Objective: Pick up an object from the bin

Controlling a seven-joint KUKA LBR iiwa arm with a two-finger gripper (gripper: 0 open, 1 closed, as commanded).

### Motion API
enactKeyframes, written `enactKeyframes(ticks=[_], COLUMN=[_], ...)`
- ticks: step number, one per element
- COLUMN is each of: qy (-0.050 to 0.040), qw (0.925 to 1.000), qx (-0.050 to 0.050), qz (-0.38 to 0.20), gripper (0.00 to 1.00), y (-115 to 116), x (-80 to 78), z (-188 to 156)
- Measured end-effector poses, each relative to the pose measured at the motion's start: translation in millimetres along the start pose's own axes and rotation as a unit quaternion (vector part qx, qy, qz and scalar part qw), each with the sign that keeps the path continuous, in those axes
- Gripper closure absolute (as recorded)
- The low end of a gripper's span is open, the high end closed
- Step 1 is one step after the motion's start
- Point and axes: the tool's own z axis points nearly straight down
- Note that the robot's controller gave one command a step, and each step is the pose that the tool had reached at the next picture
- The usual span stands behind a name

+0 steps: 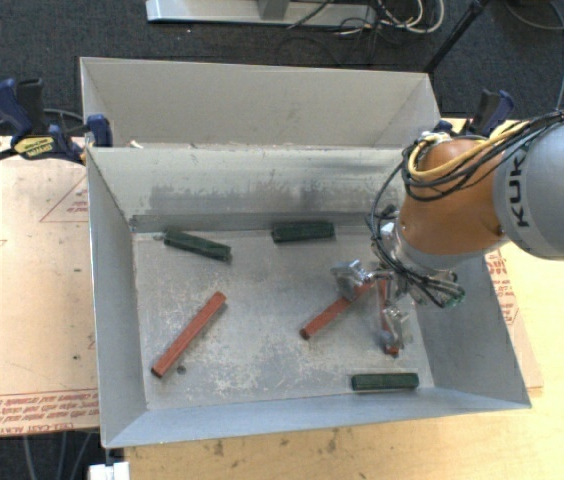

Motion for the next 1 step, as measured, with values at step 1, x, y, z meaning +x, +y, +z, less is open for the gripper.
enactKeyframes(ticks=[1], qy=[-0.0032], qw=[0.9851], qx=[0.002], qz=[-0.172], gripper=[0.0], y=[-5.9], x=[-2.5], z=[-4.5])
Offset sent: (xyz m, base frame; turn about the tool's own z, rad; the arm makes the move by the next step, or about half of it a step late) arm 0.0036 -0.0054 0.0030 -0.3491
